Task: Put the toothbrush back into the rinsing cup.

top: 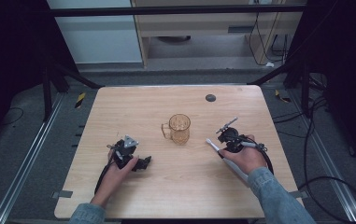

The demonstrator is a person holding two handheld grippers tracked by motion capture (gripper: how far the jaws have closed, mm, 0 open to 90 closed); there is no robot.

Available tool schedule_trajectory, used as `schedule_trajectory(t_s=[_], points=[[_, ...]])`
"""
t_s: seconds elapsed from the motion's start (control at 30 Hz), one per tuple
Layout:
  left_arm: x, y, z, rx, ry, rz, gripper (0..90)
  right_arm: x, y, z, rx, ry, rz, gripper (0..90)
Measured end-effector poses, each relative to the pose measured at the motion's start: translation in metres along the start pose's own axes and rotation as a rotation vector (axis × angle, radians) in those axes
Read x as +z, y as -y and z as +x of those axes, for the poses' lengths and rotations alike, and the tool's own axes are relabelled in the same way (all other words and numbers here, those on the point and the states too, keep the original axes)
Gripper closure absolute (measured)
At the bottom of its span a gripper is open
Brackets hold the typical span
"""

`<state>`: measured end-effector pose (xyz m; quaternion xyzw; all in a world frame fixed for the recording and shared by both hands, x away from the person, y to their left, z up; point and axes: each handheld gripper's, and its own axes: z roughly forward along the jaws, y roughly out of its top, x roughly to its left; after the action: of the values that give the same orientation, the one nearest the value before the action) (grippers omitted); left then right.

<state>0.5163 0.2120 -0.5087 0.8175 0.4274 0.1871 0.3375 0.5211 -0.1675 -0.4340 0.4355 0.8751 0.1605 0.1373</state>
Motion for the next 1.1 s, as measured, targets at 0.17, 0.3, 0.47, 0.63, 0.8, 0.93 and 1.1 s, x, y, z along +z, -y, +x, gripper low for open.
schedule_trajectory(t_s=[0.17, 0.3, 0.47, 0.63, 0.8, 0.93, 1.1], points=[[0.000, 0.000, 0.000, 0.001, 0.001, 0.000, 0.0, 0.011, 0.002, -0.004, 0.008, -0.011, 0.035, 49.1], [0.000, 0.000, 0.000, 0.001, 0.001, 0.000, 0.0, 0.016, 0.002, -0.004, 0.012, -0.018, 0.049, 49.1], [0.000, 0.000, 0.000, 0.001, 0.001, 0.000, 0.0, 0.020, 0.007, -0.003, 0.009, -0.034, 0.067, 49.3], [0.000, 0.000, 0.000, 0.002, 0.002, 0.000, 0.0, 0.024, 0.011, -0.004, 0.014, -0.042, 0.090, 50.8], [0.000, 0.000, 0.000, 0.002, 0.002, 0.000, 0.0, 0.025, 0.012, -0.005, 0.013, -0.044, 0.099, 52.2], [0.000, 0.000, 0.000, 0.002, 0.002, 0.000, 0.0, 0.025, 0.011, -0.005, 0.014, -0.052, 0.107, 53.7], [0.000, 0.000, 0.000, 0.003, 0.004, 0.000, 0.0, 0.027, 0.012, -0.007, 0.012, -0.052, 0.114, 54.8]])
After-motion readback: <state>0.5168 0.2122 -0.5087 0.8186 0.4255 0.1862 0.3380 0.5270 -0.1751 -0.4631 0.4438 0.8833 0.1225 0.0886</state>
